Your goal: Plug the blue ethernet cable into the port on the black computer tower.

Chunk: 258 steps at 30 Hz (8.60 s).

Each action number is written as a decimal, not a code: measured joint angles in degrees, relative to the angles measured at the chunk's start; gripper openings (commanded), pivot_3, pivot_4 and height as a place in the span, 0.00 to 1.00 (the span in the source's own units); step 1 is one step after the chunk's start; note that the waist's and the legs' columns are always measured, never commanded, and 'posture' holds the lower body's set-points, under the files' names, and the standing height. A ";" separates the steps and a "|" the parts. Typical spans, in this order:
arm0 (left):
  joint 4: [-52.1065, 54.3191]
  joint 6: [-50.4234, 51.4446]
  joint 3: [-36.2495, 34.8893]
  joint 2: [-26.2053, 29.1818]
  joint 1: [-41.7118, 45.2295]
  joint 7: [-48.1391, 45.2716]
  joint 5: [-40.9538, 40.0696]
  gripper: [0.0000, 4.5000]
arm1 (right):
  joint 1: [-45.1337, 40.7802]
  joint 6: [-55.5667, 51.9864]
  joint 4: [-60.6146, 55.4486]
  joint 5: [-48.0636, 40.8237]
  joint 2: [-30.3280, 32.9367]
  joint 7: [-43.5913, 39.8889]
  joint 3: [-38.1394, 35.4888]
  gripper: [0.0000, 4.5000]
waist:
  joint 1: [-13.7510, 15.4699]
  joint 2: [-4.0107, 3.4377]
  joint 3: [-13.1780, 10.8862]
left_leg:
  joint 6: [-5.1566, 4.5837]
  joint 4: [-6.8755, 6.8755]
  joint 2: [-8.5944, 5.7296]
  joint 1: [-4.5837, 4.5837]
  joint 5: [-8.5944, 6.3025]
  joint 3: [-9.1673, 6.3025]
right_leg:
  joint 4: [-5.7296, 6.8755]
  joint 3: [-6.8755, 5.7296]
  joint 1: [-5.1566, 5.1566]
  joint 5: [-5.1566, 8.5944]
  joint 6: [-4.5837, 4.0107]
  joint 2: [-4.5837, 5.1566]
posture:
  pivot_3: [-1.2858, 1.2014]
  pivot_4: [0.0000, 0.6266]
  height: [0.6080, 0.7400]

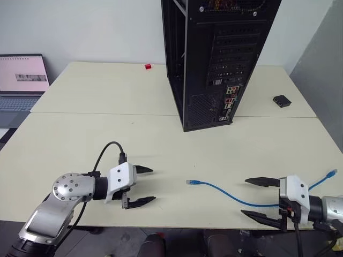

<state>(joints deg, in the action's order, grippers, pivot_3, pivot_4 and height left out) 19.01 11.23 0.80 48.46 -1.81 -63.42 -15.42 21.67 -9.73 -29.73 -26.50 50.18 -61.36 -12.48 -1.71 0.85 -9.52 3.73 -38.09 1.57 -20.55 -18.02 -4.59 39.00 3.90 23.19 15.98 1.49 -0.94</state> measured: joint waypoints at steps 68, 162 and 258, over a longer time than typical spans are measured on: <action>5.73 7.66 6.90 -0.83 7.20 -0.96 -2.20 1.00 | -32.60 -7.42 14.12 19.16 -18.18 10.42 34.86 0.03 | -0.14 0.00 -0.02 | 0.00 -0.02 0.01 -0.01 0.00 -0.05 | 0.06 -0.06 0.05 -0.01 -0.03 0.00 | 0.52 0.24 1.00; -7.42 -7.94 12.56 -9.70 13.70 -3.33 3.31 0.07 | -38.43 -13.91 5.76 19.11 -13.90 5.25 36.48 0.52 | -0.05 -0.02 -0.03 | 0.00 -0.06 -0.02 -0.09 0.00 -0.14 | 0.04 -0.15 0.06 -0.01 -0.04 0.03 | 0.52 0.24 1.00; -6.35 3.01 10.53 -21.85 22.90 31.82 -4.72 0.75 | -39.30 -25.05 5.17 13.45 -32.58 54.08 12.35 0.00 | -0.31 -0.05 -0.02 | 0.04 0.01 -0.01 -0.16 0.03 -0.22 | 0.07 -0.21 0.11 -0.03 -0.03 0.02 | 0.52 0.24 1.00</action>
<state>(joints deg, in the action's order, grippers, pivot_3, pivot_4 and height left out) 12.66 14.25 11.33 26.61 21.09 -31.61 -20.15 -17.62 -34.77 -24.55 -13.05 17.60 -7.28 -0.13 -2.02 0.80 -9.54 3.77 -38.08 1.56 -20.71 -17.99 -4.81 39.07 3.69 23.30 15.94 1.46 -0.92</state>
